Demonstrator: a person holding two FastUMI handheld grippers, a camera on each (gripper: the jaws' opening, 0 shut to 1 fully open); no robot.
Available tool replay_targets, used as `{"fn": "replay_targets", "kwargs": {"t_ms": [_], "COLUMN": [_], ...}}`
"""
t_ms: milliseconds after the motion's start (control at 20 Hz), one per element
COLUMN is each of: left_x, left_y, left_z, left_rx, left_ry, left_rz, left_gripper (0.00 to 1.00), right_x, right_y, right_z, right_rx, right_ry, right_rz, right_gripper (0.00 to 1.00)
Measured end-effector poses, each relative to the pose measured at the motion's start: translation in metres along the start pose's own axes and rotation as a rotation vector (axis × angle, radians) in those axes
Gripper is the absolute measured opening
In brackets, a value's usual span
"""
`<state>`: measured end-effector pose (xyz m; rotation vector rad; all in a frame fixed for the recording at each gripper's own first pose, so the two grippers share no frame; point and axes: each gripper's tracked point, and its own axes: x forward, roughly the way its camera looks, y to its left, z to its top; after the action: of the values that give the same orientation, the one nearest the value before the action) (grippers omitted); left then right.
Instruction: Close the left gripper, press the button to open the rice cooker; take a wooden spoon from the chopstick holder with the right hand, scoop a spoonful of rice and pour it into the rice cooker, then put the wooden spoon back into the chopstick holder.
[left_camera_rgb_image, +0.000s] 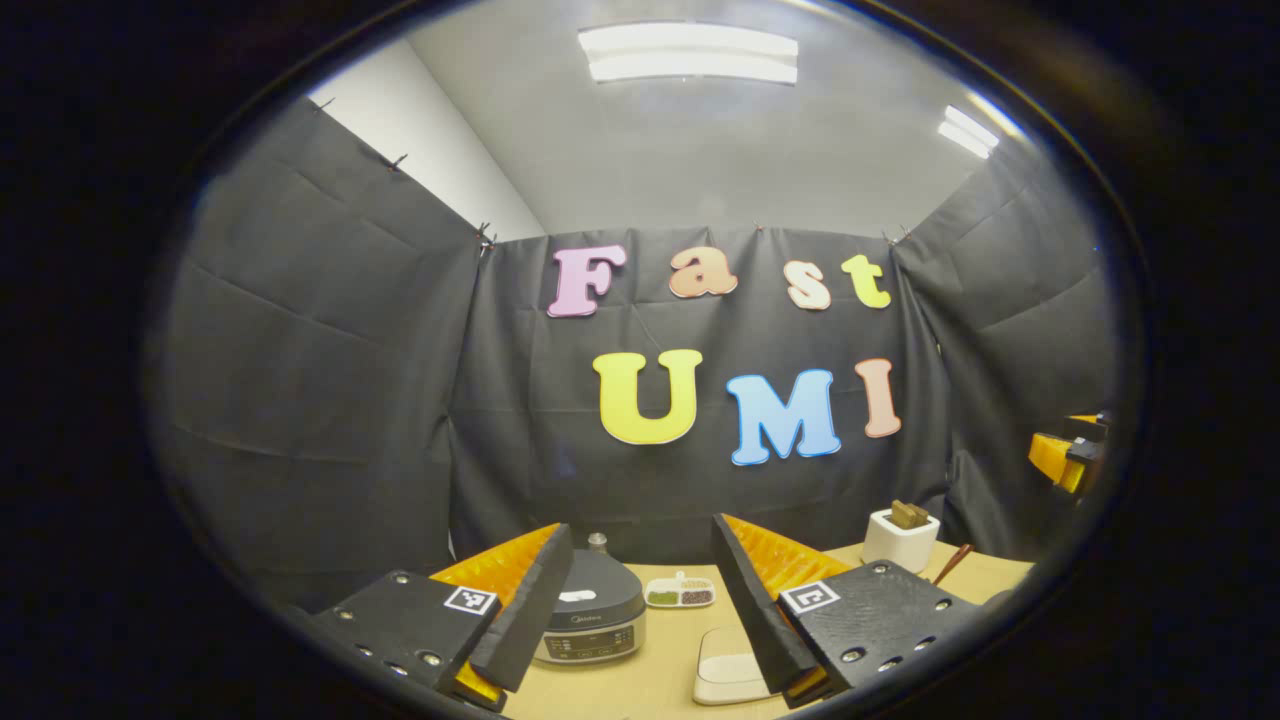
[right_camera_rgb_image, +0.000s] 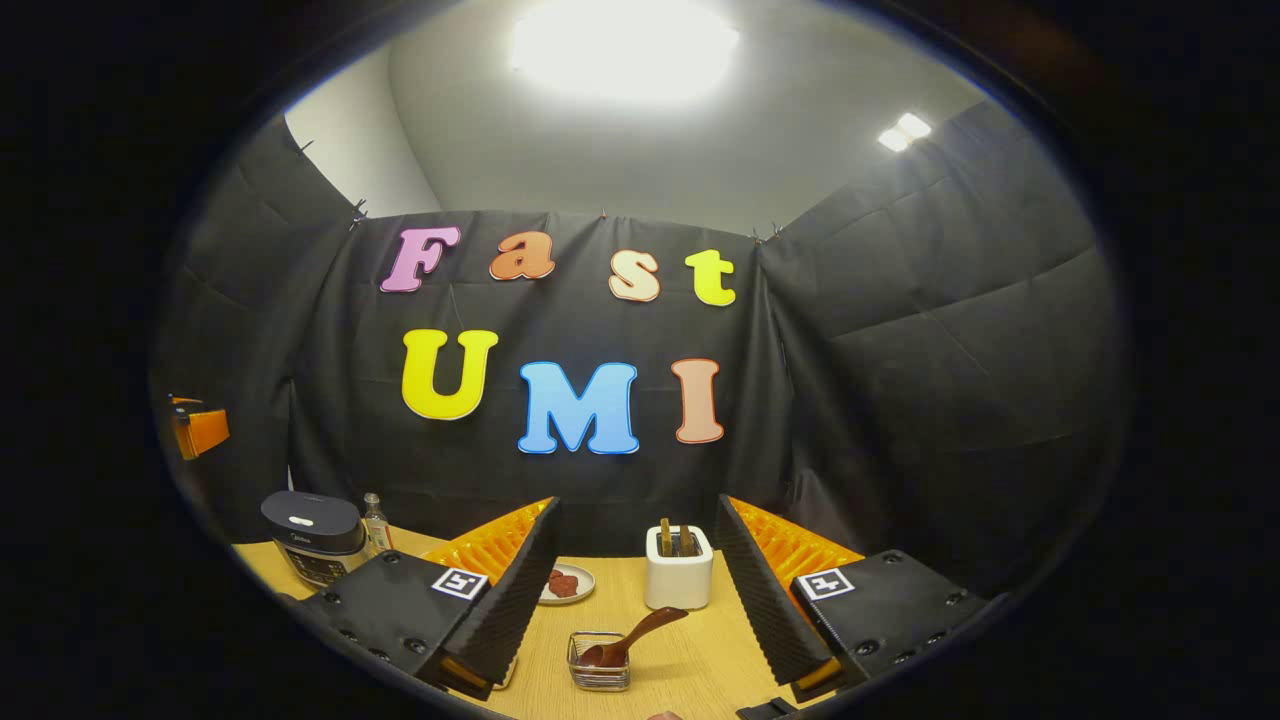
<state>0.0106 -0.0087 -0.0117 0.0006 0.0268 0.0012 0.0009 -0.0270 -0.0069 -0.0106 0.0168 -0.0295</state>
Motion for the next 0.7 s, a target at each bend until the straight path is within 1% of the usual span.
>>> {"fn": "replay_targets", "kwargs": {"t_ms": [400,700], "left_x": [0.004,0.001], "left_y": [-0.006,-0.012], "left_z": [0.002,0.011], "left_rx": [0.022,0.042], "left_ry": [0.001,-0.008], "left_rz": [0.009,0.035], "left_gripper": [0.87,0.87], "right_x": [0.006,0.009], "right_y": [-0.009,-0.018], "right_z": [-0.006,-0.007], "right_rx": [-0.001,-0.005], "right_ry": [0.011,0.010], "right_rz": [0.015,0.043], "right_gripper": [0.96,0.96]}}
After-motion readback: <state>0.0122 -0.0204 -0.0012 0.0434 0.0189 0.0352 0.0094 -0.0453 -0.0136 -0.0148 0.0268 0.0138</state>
